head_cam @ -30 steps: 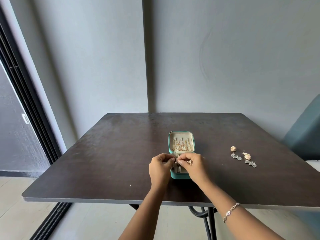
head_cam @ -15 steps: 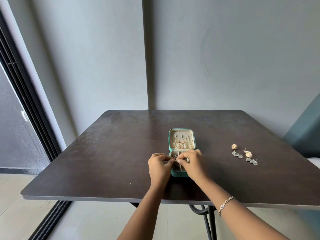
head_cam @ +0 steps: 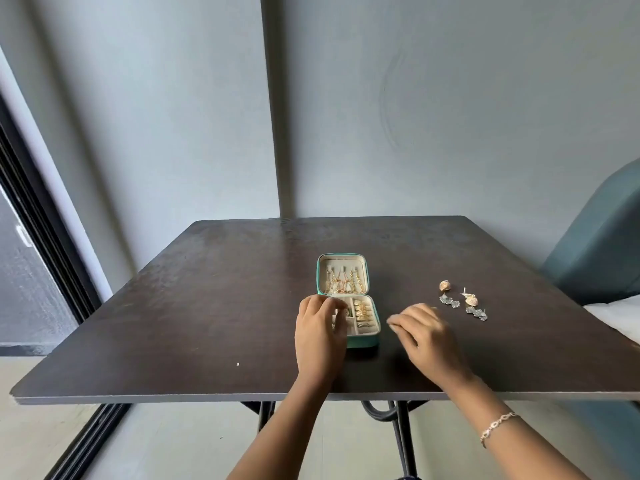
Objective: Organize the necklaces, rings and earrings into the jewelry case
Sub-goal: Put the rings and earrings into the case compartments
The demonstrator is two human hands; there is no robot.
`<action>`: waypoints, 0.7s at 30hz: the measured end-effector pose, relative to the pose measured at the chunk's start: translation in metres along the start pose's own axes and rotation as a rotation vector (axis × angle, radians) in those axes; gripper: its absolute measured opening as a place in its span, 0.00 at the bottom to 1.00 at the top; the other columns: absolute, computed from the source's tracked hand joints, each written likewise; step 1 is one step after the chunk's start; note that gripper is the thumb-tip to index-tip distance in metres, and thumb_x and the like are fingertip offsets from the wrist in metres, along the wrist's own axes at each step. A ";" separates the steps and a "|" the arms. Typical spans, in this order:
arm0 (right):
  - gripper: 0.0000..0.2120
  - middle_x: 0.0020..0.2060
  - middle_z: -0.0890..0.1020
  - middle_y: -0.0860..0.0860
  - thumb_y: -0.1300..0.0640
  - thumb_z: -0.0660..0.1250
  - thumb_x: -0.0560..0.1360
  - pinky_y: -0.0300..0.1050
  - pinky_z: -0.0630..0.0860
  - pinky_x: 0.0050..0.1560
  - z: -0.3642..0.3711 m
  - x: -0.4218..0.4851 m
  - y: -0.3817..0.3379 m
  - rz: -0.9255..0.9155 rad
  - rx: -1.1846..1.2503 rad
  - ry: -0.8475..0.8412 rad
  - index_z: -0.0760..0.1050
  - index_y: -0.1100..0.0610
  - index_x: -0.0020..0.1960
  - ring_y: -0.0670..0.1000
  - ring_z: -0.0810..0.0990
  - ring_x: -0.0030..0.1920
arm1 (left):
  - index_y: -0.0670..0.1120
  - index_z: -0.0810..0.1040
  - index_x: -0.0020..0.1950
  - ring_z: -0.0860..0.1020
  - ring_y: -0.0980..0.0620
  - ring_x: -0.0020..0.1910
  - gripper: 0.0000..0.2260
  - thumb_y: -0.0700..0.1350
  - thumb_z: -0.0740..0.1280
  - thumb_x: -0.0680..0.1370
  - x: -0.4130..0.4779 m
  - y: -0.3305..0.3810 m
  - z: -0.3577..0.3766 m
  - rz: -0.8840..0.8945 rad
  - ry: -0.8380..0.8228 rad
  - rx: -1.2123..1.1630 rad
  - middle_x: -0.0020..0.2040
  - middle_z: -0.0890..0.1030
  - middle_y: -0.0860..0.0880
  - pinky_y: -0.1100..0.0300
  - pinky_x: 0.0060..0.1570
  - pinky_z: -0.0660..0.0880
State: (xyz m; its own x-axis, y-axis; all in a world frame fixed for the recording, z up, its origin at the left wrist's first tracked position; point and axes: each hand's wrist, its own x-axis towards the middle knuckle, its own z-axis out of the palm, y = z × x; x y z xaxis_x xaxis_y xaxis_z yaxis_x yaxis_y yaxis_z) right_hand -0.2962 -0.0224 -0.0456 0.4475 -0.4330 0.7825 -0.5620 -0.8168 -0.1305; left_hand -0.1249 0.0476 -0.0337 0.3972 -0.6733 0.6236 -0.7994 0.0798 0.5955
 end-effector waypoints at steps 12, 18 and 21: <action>0.06 0.41 0.79 0.60 0.70 0.66 0.70 0.44 0.74 0.39 -0.027 -0.021 0.105 0.877 0.199 0.248 0.78 0.64 0.45 0.57 0.77 0.40 | 0.44 0.76 0.43 0.70 0.53 0.43 0.06 0.42 0.60 0.74 -0.017 0.053 0.059 0.385 -0.120 -0.095 0.40 0.77 0.47 0.63 0.41 0.67; 0.11 0.43 0.77 0.58 0.76 0.66 0.68 0.24 0.70 0.37 -0.030 -0.018 0.128 0.996 0.399 0.135 0.77 0.69 0.49 0.49 0.73 0.38 | 0.44 0.78 0.44 0.71 0.52 0.45 0.09 0.44 0.58 0.73 -0.016 0.066 0.092 0.304 -0.238 -0.125 0.41 0.79 0.47 0.62 0.41 0.67; 0.12 0.43 0.78 0.60 0.78 0.66 0.67 0.22 0.70 0.36 -0.031 -0.018 0.129 0.972 0.393 0.104 0.78 0.69 0.48 0.41 0.75 0.34 | 0.41 0.78 0.47 0.74 0.47 0.49 0.07 0.40 0.61 0.75 -0.011 0.074 0.103 0.220 -0.347 -0.129 0.46 0.79 0.44 0.60 0.44 0.67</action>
State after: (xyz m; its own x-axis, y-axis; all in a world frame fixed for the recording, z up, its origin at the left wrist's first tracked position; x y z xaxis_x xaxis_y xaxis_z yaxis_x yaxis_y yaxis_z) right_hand -0.3982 -0.1083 -0.0576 -0.1467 -0.9483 0.2815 -0.3737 -0.2103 -0.9034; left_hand -0.2353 -0.0152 -0.0487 0.0309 -0.8352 0.5490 -0.7763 0.3260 0.5396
